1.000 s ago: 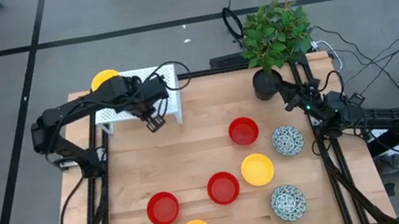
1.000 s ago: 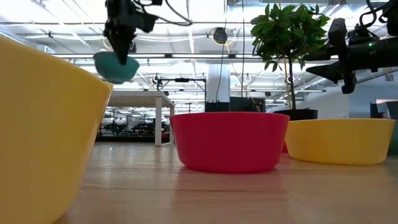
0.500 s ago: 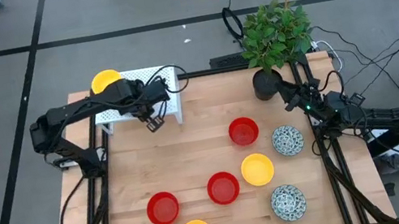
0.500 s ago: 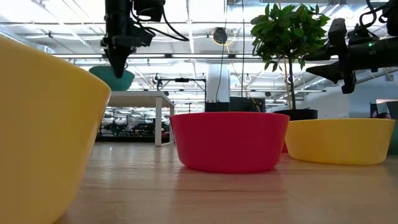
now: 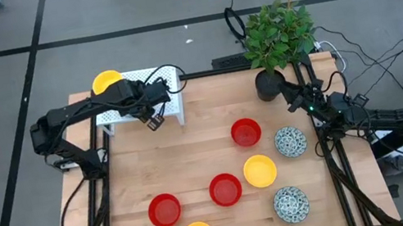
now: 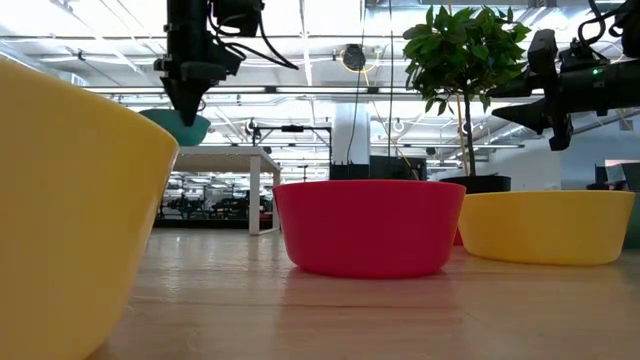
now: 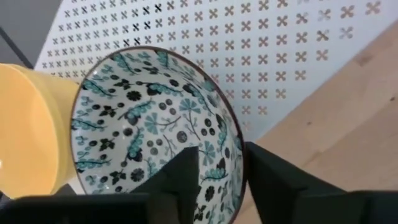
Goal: Pick & Place Mini bowls
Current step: Put the white patterned bowl on the shelf, then put the red bowl on the shelf
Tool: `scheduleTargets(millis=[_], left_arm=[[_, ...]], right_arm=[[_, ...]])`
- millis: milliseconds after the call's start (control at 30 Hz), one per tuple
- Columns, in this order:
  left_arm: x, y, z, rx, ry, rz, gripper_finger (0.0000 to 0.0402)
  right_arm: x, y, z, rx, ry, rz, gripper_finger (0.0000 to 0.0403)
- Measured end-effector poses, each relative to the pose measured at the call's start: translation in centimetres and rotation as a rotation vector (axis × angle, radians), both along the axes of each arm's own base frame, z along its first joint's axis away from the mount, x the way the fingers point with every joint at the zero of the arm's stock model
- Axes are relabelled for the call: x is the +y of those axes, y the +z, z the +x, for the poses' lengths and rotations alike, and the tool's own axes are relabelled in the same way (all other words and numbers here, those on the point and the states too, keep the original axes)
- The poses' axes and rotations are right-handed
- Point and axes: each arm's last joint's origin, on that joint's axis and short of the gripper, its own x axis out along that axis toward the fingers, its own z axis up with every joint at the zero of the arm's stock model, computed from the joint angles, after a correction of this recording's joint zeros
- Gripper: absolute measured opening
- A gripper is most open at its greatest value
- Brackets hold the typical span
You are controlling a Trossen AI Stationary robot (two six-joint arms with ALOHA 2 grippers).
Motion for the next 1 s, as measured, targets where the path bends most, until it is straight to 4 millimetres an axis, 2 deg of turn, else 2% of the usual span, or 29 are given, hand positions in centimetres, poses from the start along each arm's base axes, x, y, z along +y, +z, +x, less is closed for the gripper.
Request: scheduleTargets(millis=[133, 233, 400, 533, 667, 767, 867, 1000], left_arm=[[0.0, 1.0, 0.1, -0.018, -0.009, 0.006, 0.0168], [-0.1, 2.4, 0.3, -0.063, -0.034, 0.0, 0.0172], [-0.8, 5.3, 0.9, -0.202, -0.071, -0.023, 0.0152], [-2.0, 6.2, 1.9, -0.34, -0.1, -0.148, 0.0132], [-4.6, 6.1, 2.4, -0.387, -0.189, -0.39, 0.0121], [-7.4, 5.6, 2.7, -0.361, -0.293, -0.524, 0.0118], [-10.2, 4.8, 2.7, -0.304, -0.345, -0.578, 0.0118], [-13.6, 3.6, 2.1, -0.211, -0.327, -0.606, 0.0118]], right_arm=[[0.0, 0.0, 0.0, 0.0, 0.002, 0.0, 0.0164], [0.0, 0.0, 0.0, 0.0, 0.002, 0.0, 0.0164], [0.0, 0.0, 0.0, 0.001, 0.003, 0.0, 0.0165], [0.0, 0.0, 0.0, 0.001, 0.003, 0.0, 0.0165], [0.0, 0.0, 0.0, -0.005, 0.005, 0.006, 0.0164], [0.0, 0.0, 0.0, -0.023, 0.009, 0.022, 0.0164], [0.0, -0.1, 0.0, -0.009, 0.008, 0.02, 0.0165], [0.0, -0.1, 0.0, -0.003, 0.008, 0.019, 0.0165]])
